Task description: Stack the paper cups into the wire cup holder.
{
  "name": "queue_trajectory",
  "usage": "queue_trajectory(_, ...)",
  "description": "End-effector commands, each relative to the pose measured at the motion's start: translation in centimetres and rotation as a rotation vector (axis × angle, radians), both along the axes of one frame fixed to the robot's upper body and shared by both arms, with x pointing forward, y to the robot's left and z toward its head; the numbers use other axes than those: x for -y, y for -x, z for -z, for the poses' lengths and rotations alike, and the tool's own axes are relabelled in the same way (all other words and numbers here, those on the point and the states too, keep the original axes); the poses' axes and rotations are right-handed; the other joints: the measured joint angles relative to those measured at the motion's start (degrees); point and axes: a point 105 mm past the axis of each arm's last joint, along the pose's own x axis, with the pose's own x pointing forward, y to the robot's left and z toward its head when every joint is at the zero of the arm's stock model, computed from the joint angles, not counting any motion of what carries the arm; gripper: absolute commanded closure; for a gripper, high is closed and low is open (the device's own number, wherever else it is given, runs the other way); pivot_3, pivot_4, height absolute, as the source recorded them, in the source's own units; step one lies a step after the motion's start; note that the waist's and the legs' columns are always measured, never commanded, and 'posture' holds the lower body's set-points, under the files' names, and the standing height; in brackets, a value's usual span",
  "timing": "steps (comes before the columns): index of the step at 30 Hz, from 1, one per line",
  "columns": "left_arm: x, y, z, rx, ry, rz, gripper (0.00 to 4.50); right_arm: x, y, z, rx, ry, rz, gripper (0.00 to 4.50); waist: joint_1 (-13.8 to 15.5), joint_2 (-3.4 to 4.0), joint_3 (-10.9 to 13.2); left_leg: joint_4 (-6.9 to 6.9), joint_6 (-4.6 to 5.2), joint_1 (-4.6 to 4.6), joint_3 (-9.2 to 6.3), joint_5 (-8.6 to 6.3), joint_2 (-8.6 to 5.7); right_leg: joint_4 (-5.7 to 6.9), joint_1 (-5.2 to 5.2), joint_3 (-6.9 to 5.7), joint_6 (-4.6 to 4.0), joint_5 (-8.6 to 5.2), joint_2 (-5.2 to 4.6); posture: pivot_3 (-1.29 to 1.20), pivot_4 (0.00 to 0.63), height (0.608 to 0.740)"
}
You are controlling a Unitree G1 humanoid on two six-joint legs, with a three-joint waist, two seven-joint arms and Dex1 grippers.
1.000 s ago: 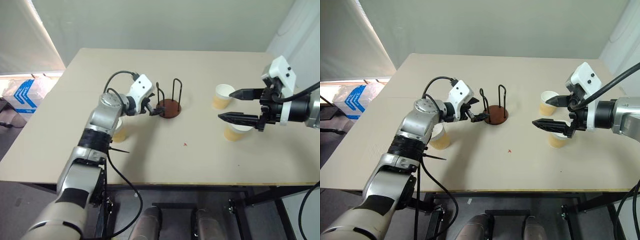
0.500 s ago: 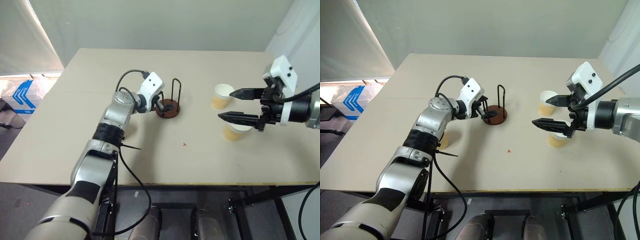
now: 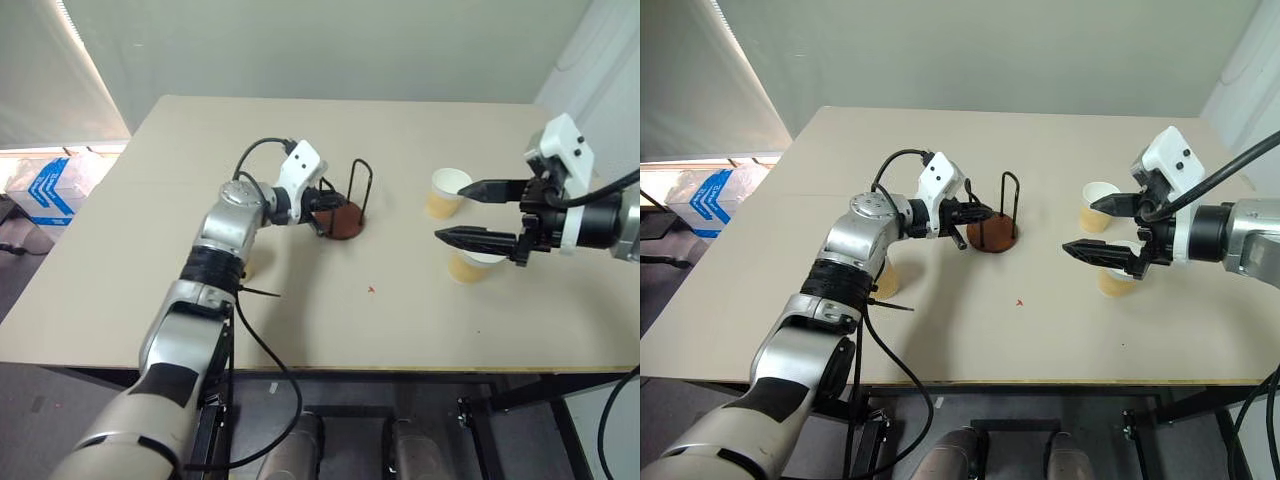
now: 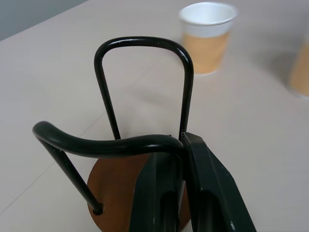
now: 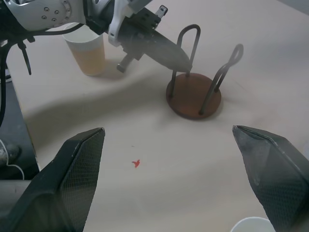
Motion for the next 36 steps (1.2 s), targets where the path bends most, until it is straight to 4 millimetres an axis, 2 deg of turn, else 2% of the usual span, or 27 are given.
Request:
queue_trajectory(1,0.9,1.0,-1.8,0.062,0.008,0.084,4.48,0.5,0.7,-1.3,0.047,0.016,0.006,0.00,0.1,0.00,0.0,0.00,0.00,0.00,0.00,0.00,0.00,0.00,0.00,0.00,0.01,0.00,0.00,0.00,0.150,0.740)
queue_trajectory(3,1.4,1.7,-1.7,0.057,-0.001,0.132,4.48,0.9,1.0,-1.5,0.042,0.034,0.011,0.00,0.2,0.00,0.0,0.02,0.01,-0.02,0.00,0.00,-0.01,-0.01,0.00,0.00,0.01,-0.01,-0.01,0.00,0.150,0.740)
queue_trajectory(7,3.0,4.5,-1.1,0.033,-0.035,0.305,4.48,2.1,2.9,-1.8,-0.008,0.090,0.017,0.00,0.5,0.00,0.0,0.04,-0.01,-0.08,0.00,-0.03,-0.03,-0.02,0.00,0.01,0.05,-0.08,-0.05,0.00,0.150,0.740)
queue_trajectory(13,5.0,8.0,1.8,-0.032,-0.081,0.463,4.48,3.1,5.9,-1.6,-0.091,0.180,0.009,0.00,0.6,0.00,0.0,0.05,-0.09,-0.12,0.04,-0.17,-0.02,0.00,-0.02,0.01,0.13,-0.30,-0.06,0.00,0.150,0.740)
queue_trajectory(18,6.1,8.7,2.3,-0.041,-0.065,0.508,4.48,3.3,6.4,-2.0,-0.086,0.205,0.013,0.00,0.6,0.01,0.0,0.11,0.01,-0.02,0.05,-0.25,-0.04,0.00,0.10,0.05,0.00,-0.58,-0.06,0.00,0.150,0.740)
queue_trajectory(20,6.3,8.9,2.8,-0.048,-0.074,0.526,4.48,3.4,6.3,-2.1,-0.077,0.205,0.022,0.00,0.6,0.01,0.0,0.20,0.46,-0.01,0.06,-0.50,-0.04,0.02,0.13,0.08,0.32,-0.86,-0.06,0.00,0.150,0.740)
queue_trajectory(26,5.9,9.0,4.2,-0.071,-0.124,0.550,4.48,3.1,6.1,-1.8,-0.070,0.195,0.024,0.00,0.5,0.02,0.0,0.44,0.58,0.10,0.05,-0.55,-0.03,0.06,0.33,0.08,0.54,-0.73,-0.06,0.00,0.150,0.740)
queue_trajectory(29,4.6,8.9,6.1,-0.040,-0.250,0.542,4.48,3.0,5.8,-1.6,-0.061,0.193,0.024,0.00,0.5,0.06,0.0,0.58,0.64,0.12,0.05,-0.60,-0.03,0.05,0.41,0.09,0.55,-0.74,-0.05,0.00,0.150,0.740)
queue_trajectory(31,2.9,8.9,7.4,-0.020,-0.356,0.547,4.48,2.7,5.6,-1.4,-0.058,0.183,0.009,0.00,0.4,0.06,-0.1,0.66,0.67,0.21,0.03,-0.65,-0.02,0.03,0.53,0.09,0.53,-0.76,-0.04,0.00,0.150,0.740)
queue_trajectory(33,1.9,8.7,7.6,-0.006,-0.392,0.536,3.89,2.4,5.5,-1.2,-0.052,0.182,-0.004,0.00,0.0,0.29,-0.3,0.74,0.69,0.36,0.01,-0.74,-0.01,0.02,0.71,0.10,0.51,-0.78,0.02,0.00,0.150,0.740)
queue_trajectory(36,1.1,8.1,6.7,0.013,-0.382,0.494,2.96,2.2,5.2,-1.0,-0.048,0.176,-0.014,0.00,-0.5,0.38,-0.2,0.76,0.67,0.34,0.01,-0.75,-0.01,0.05,0.67,0.14,0.50,-0.78,0.04,0.00,0.150,0.740)
